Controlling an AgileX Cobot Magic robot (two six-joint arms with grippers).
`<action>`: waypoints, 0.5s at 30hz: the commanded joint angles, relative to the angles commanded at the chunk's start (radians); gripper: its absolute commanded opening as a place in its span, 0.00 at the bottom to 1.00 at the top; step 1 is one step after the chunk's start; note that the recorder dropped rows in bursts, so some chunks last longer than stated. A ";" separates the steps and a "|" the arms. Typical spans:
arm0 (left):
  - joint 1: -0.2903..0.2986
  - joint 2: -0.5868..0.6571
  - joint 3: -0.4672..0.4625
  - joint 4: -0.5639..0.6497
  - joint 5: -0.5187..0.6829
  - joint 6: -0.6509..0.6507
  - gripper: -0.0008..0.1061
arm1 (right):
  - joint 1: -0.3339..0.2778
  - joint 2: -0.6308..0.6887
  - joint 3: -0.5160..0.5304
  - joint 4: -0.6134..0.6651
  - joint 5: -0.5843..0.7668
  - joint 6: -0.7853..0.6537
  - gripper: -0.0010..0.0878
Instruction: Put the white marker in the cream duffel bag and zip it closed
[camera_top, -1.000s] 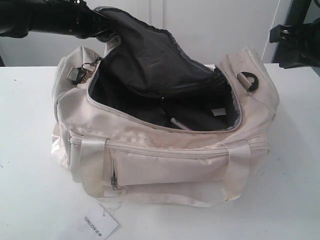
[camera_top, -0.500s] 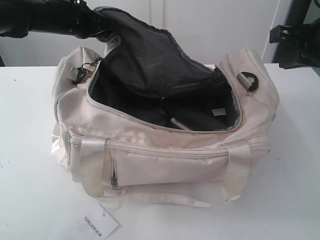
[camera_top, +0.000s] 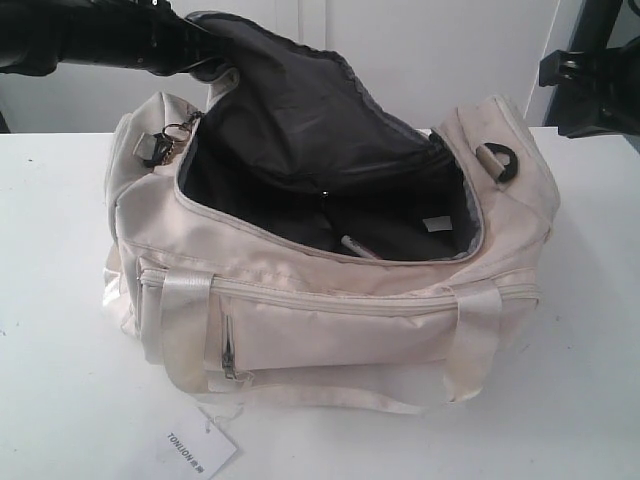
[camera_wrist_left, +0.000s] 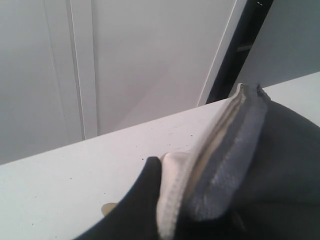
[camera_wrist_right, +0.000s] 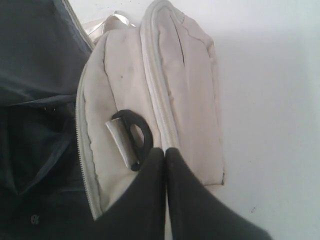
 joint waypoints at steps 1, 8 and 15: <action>0.000 -0.002 0.000 0.000 0.017 -0.002 0.01 | 0.000 0.000 0.000 0.000 0.000 0.000 0.01; 0.000 -0.035 -0.002 -0.007 0.152 -0.002 0.01 | 0.000 0.000 0.000 0.000 0.002 0.000 0.01; 0.000 -0.068 -0.002 -0.007 0.299 0.002 0.01 | 0.000 0.000 0.000 0.000 0.004 0.000 0.01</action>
